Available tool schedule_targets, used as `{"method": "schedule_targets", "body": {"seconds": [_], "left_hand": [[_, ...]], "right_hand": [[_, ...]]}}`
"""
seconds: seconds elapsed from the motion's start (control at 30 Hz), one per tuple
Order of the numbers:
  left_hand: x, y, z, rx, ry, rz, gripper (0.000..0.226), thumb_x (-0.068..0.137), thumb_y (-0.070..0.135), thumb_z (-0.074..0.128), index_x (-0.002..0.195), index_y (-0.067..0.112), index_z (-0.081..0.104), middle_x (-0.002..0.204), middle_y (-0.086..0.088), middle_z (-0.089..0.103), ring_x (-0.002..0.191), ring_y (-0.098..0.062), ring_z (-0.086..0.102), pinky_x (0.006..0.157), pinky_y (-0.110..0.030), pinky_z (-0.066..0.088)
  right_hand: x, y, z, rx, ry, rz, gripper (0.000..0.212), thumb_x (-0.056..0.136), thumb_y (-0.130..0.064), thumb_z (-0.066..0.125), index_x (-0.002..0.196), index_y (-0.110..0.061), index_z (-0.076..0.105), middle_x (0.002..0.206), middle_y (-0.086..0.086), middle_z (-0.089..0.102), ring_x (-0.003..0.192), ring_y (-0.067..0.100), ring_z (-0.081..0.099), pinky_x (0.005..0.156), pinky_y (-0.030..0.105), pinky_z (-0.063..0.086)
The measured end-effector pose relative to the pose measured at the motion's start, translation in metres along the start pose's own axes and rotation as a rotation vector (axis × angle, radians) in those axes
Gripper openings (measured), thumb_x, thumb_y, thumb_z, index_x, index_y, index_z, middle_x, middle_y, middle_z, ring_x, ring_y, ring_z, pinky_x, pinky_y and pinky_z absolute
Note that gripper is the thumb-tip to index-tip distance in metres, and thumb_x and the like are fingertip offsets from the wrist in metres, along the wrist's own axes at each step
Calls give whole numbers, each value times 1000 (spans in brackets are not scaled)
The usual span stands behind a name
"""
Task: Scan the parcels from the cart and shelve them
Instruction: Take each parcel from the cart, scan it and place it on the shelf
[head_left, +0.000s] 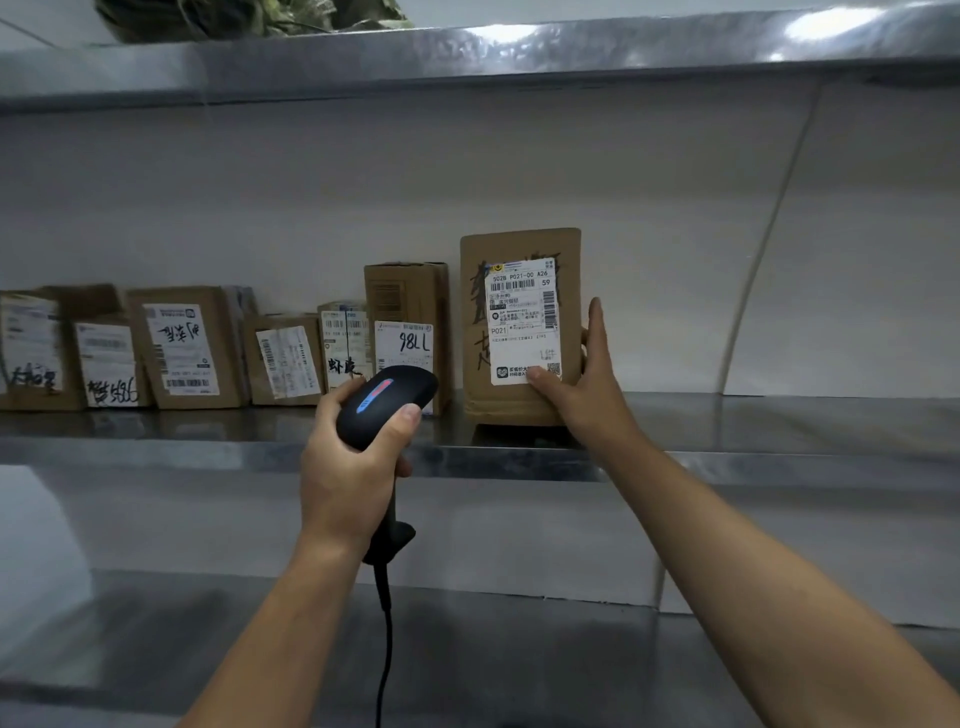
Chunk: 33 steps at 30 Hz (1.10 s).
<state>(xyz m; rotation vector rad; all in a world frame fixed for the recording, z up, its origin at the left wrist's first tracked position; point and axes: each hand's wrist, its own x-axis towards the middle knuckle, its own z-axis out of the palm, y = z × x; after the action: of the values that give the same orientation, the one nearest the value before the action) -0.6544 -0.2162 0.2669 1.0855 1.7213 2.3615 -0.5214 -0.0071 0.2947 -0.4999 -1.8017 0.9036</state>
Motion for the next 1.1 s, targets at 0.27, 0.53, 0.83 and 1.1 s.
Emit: {"method": "schedule_targets", "body": {"seconds": [0.27,0.53,0.83,1.1], "left_hand": [[14,-14,-9,-21,7,-8,59,70,49,76,122,31,56,97,-13,71,57,-19,66,61,-36,54],[21,-23,-21,-14,18,-23,61,72,44,77,126,25,57,97,-8,71,60,-16,67,67,-45,59],[10,-25,-16,-26,-25,-48,52,73,42,76,119,31,56,96,-9,71,57,-18,65,65,-42,57],[-9,-23,13,-65,-126,-47,72,64,54,76,128,26,57,103,-12,71,59,-21,67,60,-30,55]], "right_hand": [[20,11,26,-93,-73,36,116,80,-16,82,160,-37,0,155,-3,38,141,17,38,118,49,36],[28,13,38,-105,-96,56,112,83,-16,80,157,-42,1,157,-9,38,141,19,40,116,53,38],[21,2,24,-98,-100,79,105,85,-26,81,158,-40,7,161,-2,33,144,25,36,116,52,37],[-25,1,-19,-338,26,-86,66,95,-32,68,154,-26,38,158,-4,39,144,12,34,110,20,25]]}}
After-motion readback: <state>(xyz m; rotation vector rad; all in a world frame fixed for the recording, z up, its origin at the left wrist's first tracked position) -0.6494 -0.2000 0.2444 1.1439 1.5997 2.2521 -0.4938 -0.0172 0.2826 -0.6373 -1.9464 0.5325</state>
